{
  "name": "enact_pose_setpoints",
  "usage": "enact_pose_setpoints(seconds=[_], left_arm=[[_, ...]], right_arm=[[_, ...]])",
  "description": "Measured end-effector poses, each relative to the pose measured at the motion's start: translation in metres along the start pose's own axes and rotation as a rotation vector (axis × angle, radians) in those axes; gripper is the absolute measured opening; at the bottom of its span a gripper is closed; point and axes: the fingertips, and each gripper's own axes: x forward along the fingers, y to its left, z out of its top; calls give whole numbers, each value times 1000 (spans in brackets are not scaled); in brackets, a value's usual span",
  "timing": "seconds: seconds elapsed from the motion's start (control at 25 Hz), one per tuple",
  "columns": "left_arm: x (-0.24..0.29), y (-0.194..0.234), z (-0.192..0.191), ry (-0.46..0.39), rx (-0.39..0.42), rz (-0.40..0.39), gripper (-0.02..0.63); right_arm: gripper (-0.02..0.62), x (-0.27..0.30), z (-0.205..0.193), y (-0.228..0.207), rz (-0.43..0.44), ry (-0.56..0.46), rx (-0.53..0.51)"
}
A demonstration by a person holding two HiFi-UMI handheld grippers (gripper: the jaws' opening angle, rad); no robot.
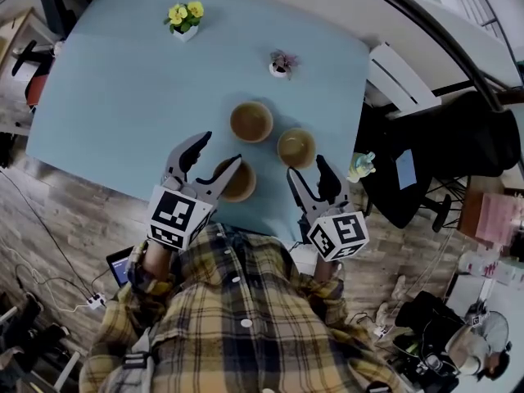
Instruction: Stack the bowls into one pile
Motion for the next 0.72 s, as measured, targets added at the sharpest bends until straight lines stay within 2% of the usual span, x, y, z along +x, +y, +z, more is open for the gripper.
enact_pose_setpoints(seconds=[0.24,0.64,0.72], left_arm=[[9,0,-29,79,-12,-34,241],[23,1,-91,248,10,-56,221],[26,0,-104,281,16,-58,201]], right_arm=[[275,11,-14,5,13,40,18],[275,11,-45,4,28,75,126],[275,10,-51,5,29,79,145]])
